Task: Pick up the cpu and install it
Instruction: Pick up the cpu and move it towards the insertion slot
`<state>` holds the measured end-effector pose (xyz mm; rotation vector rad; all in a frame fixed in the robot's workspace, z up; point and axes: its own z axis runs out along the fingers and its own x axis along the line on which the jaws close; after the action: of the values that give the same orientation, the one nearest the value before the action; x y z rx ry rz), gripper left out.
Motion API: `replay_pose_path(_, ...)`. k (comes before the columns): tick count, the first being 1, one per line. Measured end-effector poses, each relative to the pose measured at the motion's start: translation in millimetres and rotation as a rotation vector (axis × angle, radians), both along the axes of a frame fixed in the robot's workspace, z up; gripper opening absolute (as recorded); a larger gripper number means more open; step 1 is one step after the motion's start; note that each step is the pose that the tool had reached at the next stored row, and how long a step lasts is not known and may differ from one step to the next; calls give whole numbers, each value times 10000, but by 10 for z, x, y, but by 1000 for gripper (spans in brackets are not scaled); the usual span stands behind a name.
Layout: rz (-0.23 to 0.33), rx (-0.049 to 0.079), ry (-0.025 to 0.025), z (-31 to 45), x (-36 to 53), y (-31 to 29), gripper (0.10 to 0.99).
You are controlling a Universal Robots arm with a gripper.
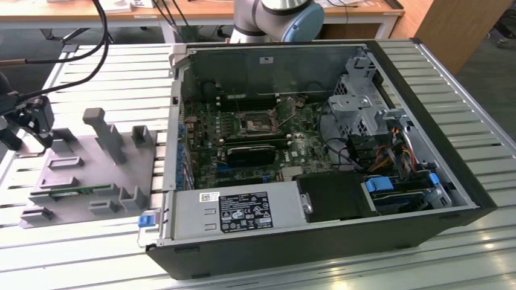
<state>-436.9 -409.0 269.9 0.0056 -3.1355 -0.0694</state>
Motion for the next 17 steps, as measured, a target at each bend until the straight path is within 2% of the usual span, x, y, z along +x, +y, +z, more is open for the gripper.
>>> replay_pose_path(2,0,0,0,3,0,0,525)
replay_pose_path(4,0,0,0,51,0,1,525)
replay_pose_path(17,0,0,0,83,0,1,525)
